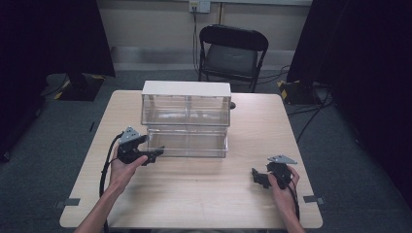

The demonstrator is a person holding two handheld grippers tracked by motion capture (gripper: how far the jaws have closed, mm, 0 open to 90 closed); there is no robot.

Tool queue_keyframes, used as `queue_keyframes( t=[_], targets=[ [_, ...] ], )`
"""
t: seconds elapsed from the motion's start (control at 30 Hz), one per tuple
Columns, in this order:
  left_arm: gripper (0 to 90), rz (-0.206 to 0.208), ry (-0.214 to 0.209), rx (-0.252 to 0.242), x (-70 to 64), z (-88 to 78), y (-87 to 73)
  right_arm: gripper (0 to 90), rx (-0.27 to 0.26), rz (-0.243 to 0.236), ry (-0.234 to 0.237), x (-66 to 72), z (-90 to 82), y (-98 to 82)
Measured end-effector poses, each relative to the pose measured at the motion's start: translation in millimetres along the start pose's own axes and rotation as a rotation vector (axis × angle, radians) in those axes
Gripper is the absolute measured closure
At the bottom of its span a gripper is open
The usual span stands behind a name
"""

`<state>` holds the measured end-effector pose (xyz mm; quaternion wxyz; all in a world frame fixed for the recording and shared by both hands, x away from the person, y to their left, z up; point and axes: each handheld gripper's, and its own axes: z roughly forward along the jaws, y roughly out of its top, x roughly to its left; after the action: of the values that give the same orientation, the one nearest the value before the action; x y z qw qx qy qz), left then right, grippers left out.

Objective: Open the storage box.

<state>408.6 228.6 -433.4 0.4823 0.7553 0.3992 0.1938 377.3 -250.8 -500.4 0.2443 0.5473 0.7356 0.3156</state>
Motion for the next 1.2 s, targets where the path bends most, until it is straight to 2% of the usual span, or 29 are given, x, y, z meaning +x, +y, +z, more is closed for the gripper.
queue_keyframes(
  t=[0.07,0.3,0.53,0.77,1.2],
  targets=[
    [14.7,-0.009,-0.001,-0.013,1.2,-0.8,1.4,10.3,0.000,0.000,0.000,0.0,0.0,0.0],
    [15.8,-0.013,0.000,-0.015,5.6,-0.7,4.6,10.2,0.000,0.000,-0.001,0.0,0.0,0.0],
    [16.2,-0.017,0.000,-0.019,5.0,-0.6,5.0,10.2,0.000,0.000,0.000,0.0,0.0,0.0],
    [15.8,-0.027,-0.004,-0.044,0.8,-1.5,7.2,10.2,0.000,0.000,0.000,0.0,0.0,0.0],
    [15.2,-0.023,-0.021,-0.041,1.6,-3.9,7.7,10.2,0.000,0.000,0.000,0.0,0.0,0.0]
  ],
)
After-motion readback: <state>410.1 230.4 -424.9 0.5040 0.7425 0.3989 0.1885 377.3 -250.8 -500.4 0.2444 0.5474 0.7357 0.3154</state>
